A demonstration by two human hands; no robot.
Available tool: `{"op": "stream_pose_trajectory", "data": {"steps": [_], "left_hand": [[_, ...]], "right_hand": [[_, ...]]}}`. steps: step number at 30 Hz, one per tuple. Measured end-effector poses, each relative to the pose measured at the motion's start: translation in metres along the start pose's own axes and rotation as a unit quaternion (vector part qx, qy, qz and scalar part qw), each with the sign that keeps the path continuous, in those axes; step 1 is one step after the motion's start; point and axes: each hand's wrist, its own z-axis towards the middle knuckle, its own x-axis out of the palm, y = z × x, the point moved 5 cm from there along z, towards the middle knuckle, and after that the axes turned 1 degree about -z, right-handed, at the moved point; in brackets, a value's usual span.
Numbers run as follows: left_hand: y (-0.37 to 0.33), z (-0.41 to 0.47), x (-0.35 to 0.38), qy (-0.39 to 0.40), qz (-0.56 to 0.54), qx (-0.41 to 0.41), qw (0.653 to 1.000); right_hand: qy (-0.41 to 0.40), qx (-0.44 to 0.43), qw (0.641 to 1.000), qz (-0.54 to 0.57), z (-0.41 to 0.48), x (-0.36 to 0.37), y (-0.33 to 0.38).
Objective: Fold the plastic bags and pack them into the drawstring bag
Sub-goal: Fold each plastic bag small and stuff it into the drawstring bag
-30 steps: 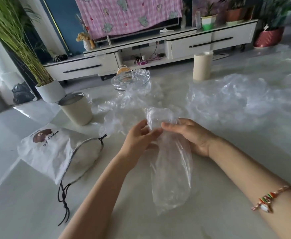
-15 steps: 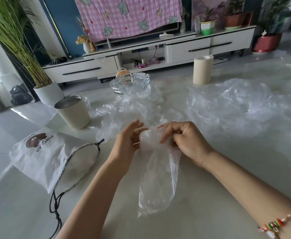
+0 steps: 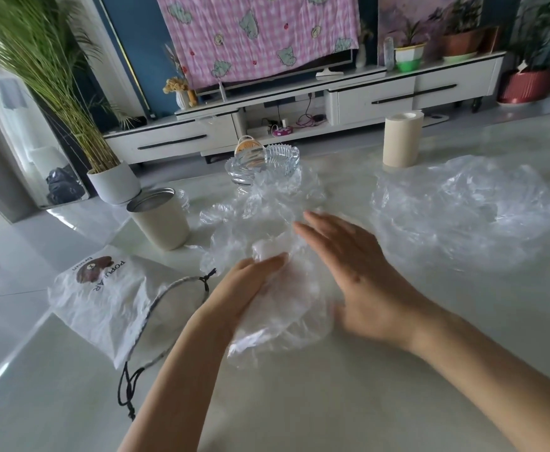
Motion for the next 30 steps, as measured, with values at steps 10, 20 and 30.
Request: {"op": "stream_pose_trajectory", "data": {"steps": [10, 20, 30], "left_hand": [[-0.002, 0.003, 0.002, -0.010, 0.002, 0.061, 0.998], [0.001, 0.004, 0.022, 0.012, 0.100, 0.113, 0.989], [-0.018, -0.004, -0.005, -0.270, 0.256, 0.276, 0.886]], "right_hand": [[0.066, 0.136, 0.873, 0.463, 0.000, 0.027, 0.023], [0.014, 0.302, 0.880, 0.367, -0.004, 0.030, 0.000], [-0.008, 0.341, 0.867, 0.364, -0.008, 0.024, -0.004]]}}
